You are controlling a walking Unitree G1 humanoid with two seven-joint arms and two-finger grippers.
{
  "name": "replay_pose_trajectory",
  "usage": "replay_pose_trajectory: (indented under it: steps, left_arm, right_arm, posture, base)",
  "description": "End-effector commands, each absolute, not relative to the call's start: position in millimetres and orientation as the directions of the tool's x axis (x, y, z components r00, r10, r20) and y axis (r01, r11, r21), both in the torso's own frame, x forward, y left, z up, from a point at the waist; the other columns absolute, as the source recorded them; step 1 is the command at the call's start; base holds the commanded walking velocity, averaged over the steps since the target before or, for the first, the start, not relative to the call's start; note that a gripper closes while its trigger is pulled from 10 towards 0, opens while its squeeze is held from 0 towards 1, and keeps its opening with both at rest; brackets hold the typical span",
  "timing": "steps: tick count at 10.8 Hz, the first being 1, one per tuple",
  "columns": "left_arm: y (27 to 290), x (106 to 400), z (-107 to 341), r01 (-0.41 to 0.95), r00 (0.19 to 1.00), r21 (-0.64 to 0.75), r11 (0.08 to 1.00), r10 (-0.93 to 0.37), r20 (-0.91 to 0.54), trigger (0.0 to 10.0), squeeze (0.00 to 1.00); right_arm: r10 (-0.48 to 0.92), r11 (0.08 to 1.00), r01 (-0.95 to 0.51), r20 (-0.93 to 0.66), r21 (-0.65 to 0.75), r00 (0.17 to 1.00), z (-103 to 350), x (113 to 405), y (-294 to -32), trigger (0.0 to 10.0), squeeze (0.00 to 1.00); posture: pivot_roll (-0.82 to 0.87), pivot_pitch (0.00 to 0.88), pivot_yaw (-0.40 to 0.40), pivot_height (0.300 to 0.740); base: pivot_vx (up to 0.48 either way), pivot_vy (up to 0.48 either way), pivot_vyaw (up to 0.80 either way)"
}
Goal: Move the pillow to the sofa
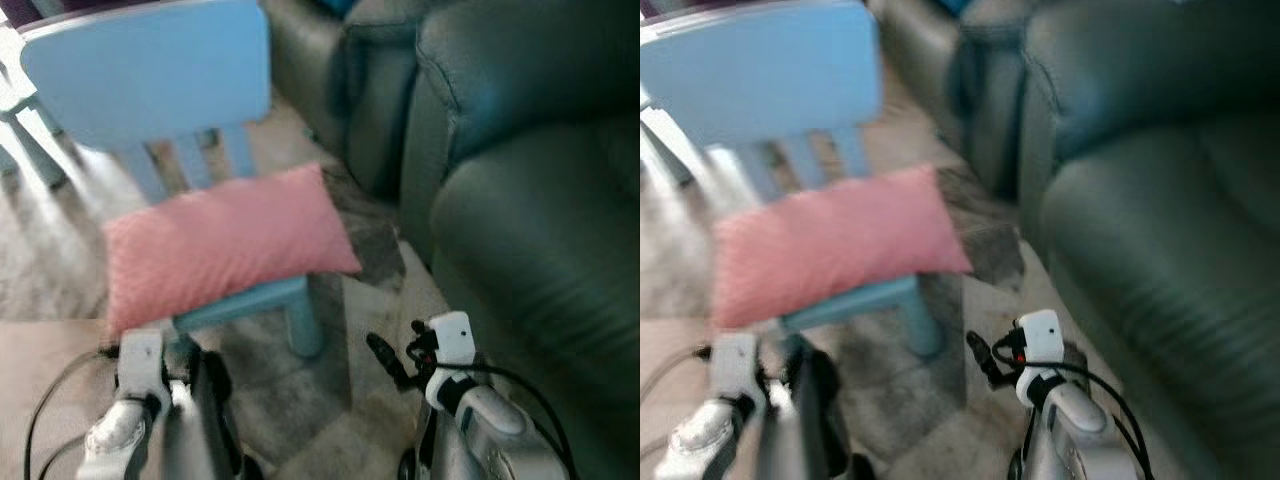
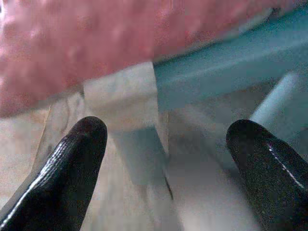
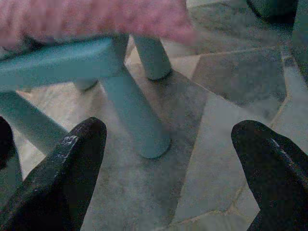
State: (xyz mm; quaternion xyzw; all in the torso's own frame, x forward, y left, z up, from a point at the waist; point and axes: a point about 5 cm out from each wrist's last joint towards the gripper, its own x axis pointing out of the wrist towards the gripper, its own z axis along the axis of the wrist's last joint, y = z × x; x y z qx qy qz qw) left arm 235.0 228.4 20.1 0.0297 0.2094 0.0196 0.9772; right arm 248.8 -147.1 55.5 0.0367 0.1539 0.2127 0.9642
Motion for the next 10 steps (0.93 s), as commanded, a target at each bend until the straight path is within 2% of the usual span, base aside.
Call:
replay_pose_trajectory:
  steps: [1, 3, 5, 7, 10]
  left_arm:
    - [216.0, 207.1, -16.4, -0.001, 0.82, 0.037, 0.999, 0.022, -0.572, 10.0, 0.0]
    - [232.0, 220.0, 1.8, -0.122, 0.879, 0.105, 0.987, 0.156, -0.451, 10.0, 0.0]
    - [238.6, 231.8, 18.4, -0.176, 0.907, 0.123, 0.977, 0.21, -0.366, 10.0, 0.0]
    - [239.1, 243.6, 35.5, -0.228, 0.922, 0.108, 0.968, 0.25, -0.296, 10.0, 0.0]
    - [250.2, 242.9, 73.9, -0.351, 0.92, 0.106, 0.93, 0.364, -0.147, 10.0, 0.0]
  right_arm:
    - [0.423, 0.906, -0.402, -0.275, 0.131, 0.863, 55.9, 249.6, -146.1, 10.0, 0.0]
    - [0.421, 0.907, -0.405, -0.265, 0.117, 0.867, 59.3, 253.7, -147.7, 10.0, 0.0]
    - [0.425, 0.905, -0.415, -0.245, 0.095, 0.871, 64.8, 259.6, -148.5, 10.0, 0.0]
    - [0.429, 0.903, -0.423, -0.211, 0.074, 0.878, 74.3, 266.9, -148.3, 10.0, 0.0]
    - [0.424, 0.905, -0.424, -0.095, 0.025, 0.9, 107.9, 277.2, -153.8, 10.0, 0.0]
  posture:
    - [-0.05, 0.179, 0.024, 0.319]
    - [-0.05, 0.174, 0.024, 0.319]
    - [-0.05, 0.171, 0.022, 0.319]
    - [-0.05, 0.174, 0.023, 0.319]
    - [-0.05, 0.19, 0.025, 0.319]
  base:
    - [0.0, 0.0, 0.0]
    - [0.0, 0.0, 0.0]
    - [0.0, 0.0, 0.0]
    - [0.0, 0.0, 0.0]
    - [0.0, 0.0, 0.0]
